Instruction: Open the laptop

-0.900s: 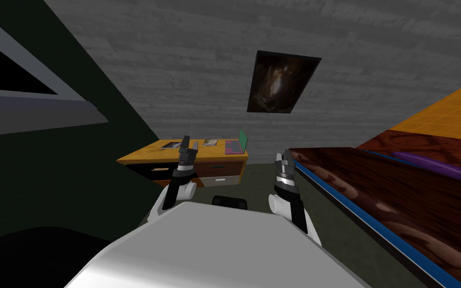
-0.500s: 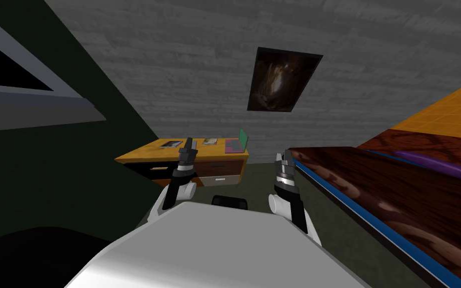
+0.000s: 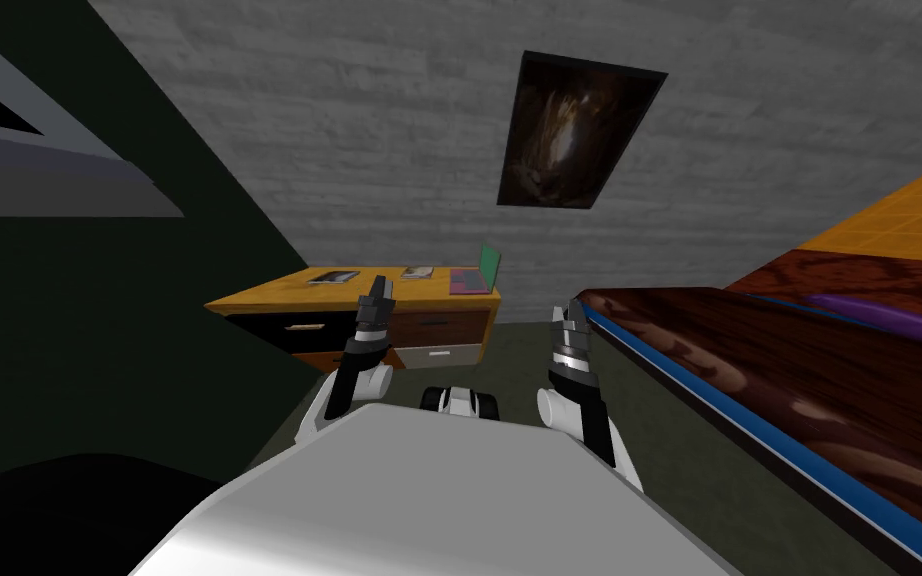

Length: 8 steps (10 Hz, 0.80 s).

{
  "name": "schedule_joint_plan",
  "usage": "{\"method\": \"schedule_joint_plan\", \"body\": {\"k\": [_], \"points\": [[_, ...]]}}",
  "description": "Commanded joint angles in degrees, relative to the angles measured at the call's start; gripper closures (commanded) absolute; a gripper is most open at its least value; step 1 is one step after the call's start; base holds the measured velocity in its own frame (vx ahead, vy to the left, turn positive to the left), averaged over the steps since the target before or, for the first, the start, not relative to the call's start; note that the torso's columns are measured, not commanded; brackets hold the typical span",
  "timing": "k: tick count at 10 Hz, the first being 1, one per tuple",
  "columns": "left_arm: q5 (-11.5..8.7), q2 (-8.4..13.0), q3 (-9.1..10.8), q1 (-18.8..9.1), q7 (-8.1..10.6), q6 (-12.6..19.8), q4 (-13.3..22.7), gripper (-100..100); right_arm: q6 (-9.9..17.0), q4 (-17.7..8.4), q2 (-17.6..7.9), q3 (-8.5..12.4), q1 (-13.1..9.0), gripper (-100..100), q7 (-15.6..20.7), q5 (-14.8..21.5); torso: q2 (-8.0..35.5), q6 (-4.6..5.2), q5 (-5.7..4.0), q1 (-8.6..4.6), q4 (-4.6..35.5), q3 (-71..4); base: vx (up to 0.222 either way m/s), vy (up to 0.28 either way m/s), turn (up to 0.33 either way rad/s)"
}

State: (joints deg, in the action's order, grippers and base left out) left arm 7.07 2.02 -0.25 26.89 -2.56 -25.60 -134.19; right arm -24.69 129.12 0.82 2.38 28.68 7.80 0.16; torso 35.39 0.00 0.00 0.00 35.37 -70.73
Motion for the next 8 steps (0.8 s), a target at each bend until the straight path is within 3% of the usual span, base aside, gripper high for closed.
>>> {"method": "schedule_joint_plan", "body": {"k": [1, 3, 8], "points": [[0.0, 0.0, 0.00, 0.0, 0.00, 0.0, 0.0, 0, 0.0, -0.6, -2.0, -0.2, -0.6, -100, 0.3, 0.3, 4.2, 0.00, 0.00, 0.00, 4.2, -8.5, 0.007, 0.013, -0.004], [0.0, 0.0, 0.00, 0.0, 0.00, 0.0, 0.0, 0, 0.0, -1.9, -5.1, -0.8, -1.9, -100, 0.8, 0.9, 6.7, 0.00, 0.02, 0.06, 6.7, -13.5, 0.005, 0.031, -0.010], [0.0, 0.0, -0.01, 0.0, 0.00, 0.0, 0.0, 0, -0.2, -7.5, -13.1, -3.2, -8.0, -100, 3.5, 3.6, 6.9, 0.00, 0.01, 0.03, 6.9, -13.8, 0.012, 0.056, -0.016]]}}
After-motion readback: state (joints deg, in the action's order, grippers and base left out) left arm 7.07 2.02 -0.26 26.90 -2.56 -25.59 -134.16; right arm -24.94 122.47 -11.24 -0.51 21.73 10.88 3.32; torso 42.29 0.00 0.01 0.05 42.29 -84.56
